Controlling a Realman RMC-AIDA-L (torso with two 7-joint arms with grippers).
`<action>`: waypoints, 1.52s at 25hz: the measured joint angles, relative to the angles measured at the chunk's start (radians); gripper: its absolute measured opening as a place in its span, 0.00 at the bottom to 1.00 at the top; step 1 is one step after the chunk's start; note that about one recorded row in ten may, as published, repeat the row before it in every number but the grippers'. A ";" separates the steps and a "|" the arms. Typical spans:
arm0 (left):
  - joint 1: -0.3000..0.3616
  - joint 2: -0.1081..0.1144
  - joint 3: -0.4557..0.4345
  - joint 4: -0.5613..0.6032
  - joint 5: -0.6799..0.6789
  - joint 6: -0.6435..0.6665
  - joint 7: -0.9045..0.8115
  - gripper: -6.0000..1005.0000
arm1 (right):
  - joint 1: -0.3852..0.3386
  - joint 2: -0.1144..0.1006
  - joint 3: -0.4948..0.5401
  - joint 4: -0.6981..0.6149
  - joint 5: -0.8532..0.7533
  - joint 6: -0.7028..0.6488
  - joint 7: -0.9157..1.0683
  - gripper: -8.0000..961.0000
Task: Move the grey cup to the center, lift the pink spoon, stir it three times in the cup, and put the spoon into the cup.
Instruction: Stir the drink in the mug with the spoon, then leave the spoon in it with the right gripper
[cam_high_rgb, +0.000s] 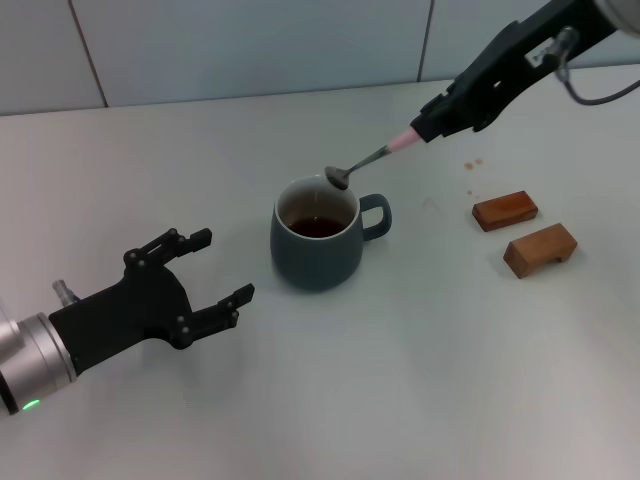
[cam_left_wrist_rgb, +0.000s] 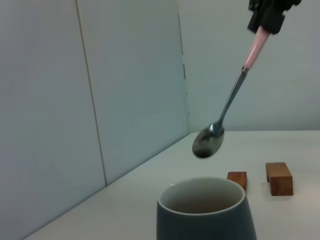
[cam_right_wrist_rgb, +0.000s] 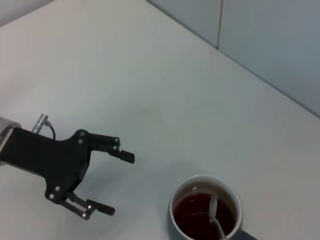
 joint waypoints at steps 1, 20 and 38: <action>-0.002 0.000 0.003 0.003 0.000 -0.001 -0.004 0.83 | 0.006 0.000 -0.013 0.037 -0.004 0.021 -0.004 0.13; -0.017 -0.003 0.022 0.010 0.000 -0.009 -0.017 0.83 | 0.080 0.003 -0.079 0.381 -0.051 0.180 -0.066 0.13; -0.016 -0.003 0.034 0.006 0.000 -0.011 -0.017 0.83 | 0.184 0.003 -0.100 0.616 -0.132 0.351 -0.101 0.13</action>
